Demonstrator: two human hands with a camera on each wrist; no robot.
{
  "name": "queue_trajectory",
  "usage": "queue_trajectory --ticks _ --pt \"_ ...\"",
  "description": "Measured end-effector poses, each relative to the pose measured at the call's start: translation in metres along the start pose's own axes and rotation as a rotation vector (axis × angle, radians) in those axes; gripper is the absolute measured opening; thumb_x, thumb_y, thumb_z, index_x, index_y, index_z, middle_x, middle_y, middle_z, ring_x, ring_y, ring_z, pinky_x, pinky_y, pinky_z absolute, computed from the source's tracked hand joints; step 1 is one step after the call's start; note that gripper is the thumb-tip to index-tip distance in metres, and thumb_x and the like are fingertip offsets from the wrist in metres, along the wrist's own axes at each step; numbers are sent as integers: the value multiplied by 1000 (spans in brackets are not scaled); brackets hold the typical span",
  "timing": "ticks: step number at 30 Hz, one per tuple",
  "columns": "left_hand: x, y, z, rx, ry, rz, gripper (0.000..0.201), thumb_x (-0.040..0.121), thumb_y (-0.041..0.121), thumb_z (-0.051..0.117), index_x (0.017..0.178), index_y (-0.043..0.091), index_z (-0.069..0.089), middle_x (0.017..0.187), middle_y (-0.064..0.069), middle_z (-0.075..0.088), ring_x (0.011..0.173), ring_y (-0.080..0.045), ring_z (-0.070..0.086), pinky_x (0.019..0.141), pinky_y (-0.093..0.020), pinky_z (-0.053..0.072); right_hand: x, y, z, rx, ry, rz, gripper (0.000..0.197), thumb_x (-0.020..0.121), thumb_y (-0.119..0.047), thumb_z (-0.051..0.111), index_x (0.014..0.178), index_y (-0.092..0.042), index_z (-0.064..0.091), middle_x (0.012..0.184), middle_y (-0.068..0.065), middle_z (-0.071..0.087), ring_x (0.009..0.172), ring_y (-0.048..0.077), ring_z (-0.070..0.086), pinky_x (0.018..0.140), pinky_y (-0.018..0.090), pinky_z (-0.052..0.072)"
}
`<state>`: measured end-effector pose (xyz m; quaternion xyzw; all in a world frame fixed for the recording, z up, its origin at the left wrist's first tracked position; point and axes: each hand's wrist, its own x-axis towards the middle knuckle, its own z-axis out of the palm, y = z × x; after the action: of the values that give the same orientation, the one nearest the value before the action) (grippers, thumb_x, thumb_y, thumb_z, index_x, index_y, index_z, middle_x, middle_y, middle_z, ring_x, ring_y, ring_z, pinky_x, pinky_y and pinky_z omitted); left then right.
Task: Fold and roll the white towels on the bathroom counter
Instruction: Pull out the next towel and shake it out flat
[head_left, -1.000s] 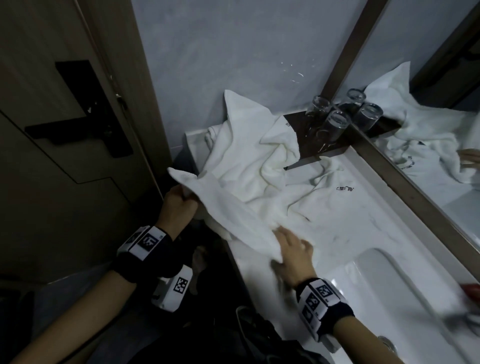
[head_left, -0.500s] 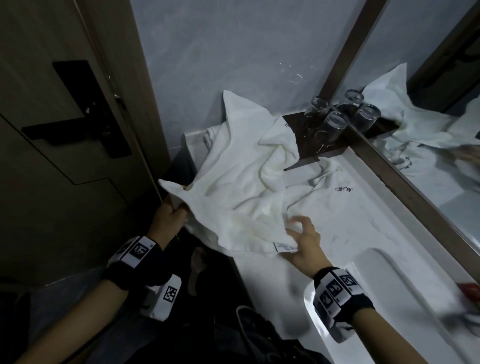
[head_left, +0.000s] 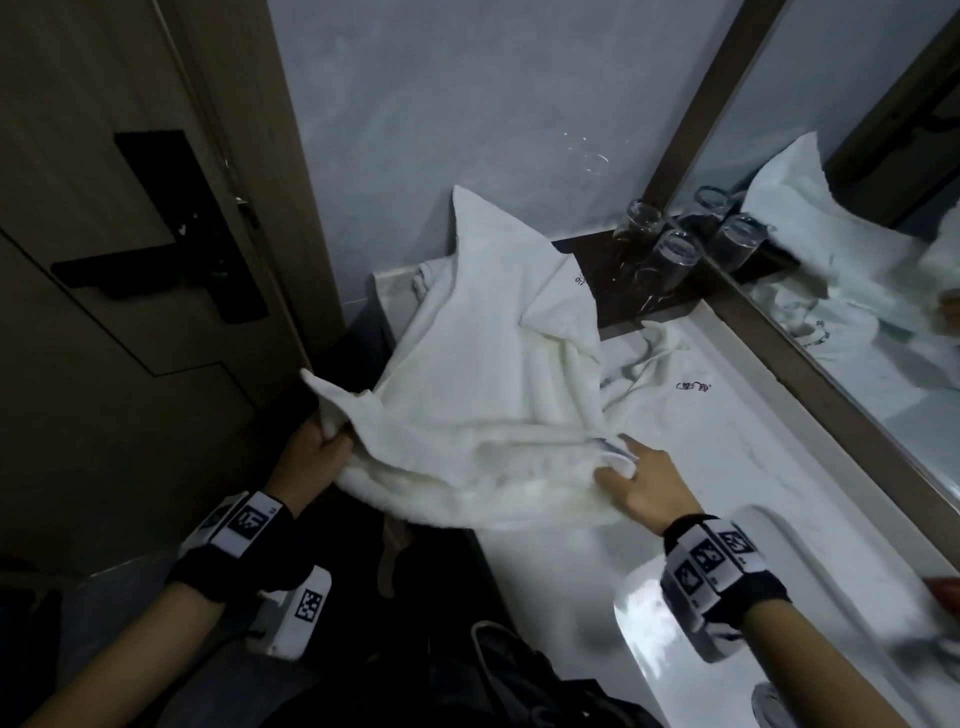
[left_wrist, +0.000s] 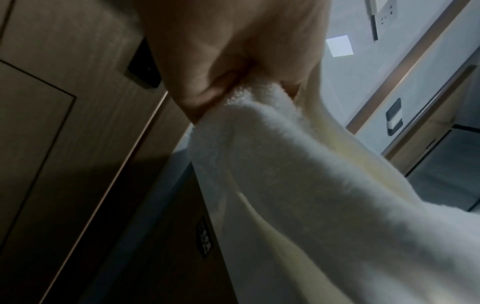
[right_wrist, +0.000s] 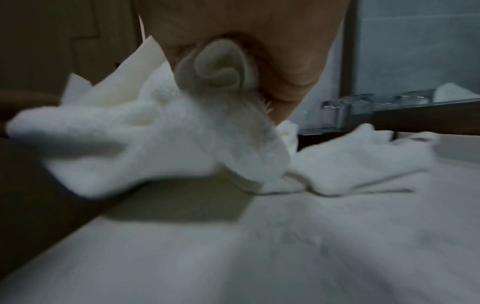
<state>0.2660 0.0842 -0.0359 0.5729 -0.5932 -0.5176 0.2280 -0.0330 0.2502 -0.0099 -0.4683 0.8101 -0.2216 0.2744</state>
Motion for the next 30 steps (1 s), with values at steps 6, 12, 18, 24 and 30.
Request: queue_trajectory --ticks 6,12,18,24,30 --pt "-7 -7 -5 60 -243 106 53 67 39 78 113 32 54 113 15 57 107 -5 52 88 -17 37 -14 35 -3 158 -226 404 32 78 -46 62 83 -14 63 81 -4 62 67 10 59 58 22 45" --pt "0 -7 -9 21 -389 188 9 83 30 63 76 26 65 75 12 67 75 3 59 71 -20 43 -18 32 -5 -92 -293 459 48 88 -50 50 120 -14 54 106 7 62 88 20 56 76 26 39" --pt "14 -11 -5 22 -327 106 25 93 20 49 69 16 55 73 -3 55 77 -17 51 71 -34 38 -9 18 -9 -270 -36 271 32 97 -38 36 104 -15 56 89 16 63 92 35 57 78 38 43" --pt "18 -6 5 -59 -413 -3 33 66 29 76 93 21 60 91 4 63 87 -13 58 71 -24 44 0 6 -10 79 243 152 22 97 -25 39 93 -7 51 73 18 58 72 35 54 63 37 40" --pt "22 0 15 40 -446 49 13 89 14 58 97 21 66 98 4 66 89 -8 61 75 -19 45 3 3 -11 104 291 75 15 95 -23 44 83 -22 53 59 3 51 61 23 47 60 33 37"
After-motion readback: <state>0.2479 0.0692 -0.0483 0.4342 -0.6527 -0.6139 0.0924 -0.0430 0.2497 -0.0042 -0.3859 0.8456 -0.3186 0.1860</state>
